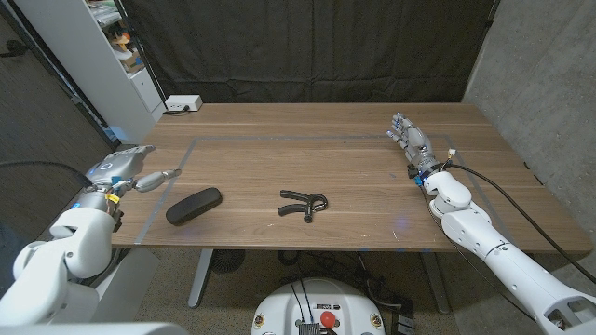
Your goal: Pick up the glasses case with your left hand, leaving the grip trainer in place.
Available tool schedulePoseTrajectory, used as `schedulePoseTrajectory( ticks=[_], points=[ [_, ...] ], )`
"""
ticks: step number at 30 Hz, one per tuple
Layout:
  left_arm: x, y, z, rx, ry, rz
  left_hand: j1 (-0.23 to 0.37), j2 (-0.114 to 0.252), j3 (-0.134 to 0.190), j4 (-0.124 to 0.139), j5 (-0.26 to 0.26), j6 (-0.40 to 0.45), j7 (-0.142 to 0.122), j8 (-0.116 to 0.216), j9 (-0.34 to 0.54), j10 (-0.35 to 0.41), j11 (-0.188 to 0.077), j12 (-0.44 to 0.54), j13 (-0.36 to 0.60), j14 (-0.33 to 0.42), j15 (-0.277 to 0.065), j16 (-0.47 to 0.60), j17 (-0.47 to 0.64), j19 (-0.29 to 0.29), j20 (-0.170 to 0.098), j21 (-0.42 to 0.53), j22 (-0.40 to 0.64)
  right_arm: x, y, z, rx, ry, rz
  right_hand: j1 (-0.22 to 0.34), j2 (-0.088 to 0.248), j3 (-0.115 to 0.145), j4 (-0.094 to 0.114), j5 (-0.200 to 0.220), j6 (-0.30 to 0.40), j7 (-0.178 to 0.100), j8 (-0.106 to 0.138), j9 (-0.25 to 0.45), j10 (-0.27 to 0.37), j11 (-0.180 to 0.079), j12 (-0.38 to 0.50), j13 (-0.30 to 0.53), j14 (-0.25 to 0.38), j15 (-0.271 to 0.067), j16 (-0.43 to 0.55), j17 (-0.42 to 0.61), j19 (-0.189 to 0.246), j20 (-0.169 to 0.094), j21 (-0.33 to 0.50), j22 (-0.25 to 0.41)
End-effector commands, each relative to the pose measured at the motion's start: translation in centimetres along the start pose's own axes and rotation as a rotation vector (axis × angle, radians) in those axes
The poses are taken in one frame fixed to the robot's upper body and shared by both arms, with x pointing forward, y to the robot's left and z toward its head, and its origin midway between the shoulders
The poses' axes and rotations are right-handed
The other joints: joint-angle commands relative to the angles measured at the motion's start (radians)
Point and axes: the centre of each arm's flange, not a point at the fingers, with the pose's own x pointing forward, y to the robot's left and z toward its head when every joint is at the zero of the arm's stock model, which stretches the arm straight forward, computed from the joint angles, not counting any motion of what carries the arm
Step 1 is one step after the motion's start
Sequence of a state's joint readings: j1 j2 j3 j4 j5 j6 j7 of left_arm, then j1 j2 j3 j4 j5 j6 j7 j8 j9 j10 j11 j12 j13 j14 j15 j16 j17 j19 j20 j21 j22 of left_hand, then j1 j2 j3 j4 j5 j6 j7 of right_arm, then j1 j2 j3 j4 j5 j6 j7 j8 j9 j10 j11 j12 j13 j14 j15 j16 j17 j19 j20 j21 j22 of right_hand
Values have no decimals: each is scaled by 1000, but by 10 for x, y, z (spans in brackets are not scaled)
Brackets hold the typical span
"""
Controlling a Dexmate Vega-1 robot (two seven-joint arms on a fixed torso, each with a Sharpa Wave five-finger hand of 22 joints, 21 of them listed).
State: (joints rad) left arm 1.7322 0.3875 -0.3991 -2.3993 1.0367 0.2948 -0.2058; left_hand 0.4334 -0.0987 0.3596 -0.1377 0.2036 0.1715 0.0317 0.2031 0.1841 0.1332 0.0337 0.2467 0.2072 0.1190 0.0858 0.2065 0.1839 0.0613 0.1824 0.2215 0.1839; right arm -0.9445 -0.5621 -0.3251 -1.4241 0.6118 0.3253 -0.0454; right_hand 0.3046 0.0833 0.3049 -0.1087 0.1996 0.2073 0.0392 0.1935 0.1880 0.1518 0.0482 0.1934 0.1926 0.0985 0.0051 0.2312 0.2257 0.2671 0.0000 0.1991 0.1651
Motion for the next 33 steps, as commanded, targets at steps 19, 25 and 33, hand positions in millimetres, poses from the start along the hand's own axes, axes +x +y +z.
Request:
schedulePoseTrajectory(
  ticks=[19,25,33],
  points=[
    [20,-30,13,-87,10,-101,-27,-42,-52,13,43,18,-6,-1,2,49,17,12,10,95,15,21,5,154,31,51,15,3,-4,2,-1,2,-4,3,11,-3,1,0,7,0,6,3,10,2,6,3,9,2,3,2,13,1,-4,5],
    [27,-32,11,-107,29,-179,-21,-39,-54,12,49,36,2,4,3,63,17,15,11,105,9,20,4,188,32,61,16,5,-3,1,-1,7,-6,4,11,-3,1,0,7,0,5,3,11,2,6,3,9,1,2,2,13,1,-4,5],
    [29,-31,15,-58,37,-198,-15,-36,-55,10,52,37,0,3,3,60,13,13,11,99,18,15,4,201,34,64,16,7,-1,-2,2,12,-5,4,11,-3,0,0,7,-1,5,3,10,2,6,3,11,1,2,2,13,2,-5,5]
  ],
)
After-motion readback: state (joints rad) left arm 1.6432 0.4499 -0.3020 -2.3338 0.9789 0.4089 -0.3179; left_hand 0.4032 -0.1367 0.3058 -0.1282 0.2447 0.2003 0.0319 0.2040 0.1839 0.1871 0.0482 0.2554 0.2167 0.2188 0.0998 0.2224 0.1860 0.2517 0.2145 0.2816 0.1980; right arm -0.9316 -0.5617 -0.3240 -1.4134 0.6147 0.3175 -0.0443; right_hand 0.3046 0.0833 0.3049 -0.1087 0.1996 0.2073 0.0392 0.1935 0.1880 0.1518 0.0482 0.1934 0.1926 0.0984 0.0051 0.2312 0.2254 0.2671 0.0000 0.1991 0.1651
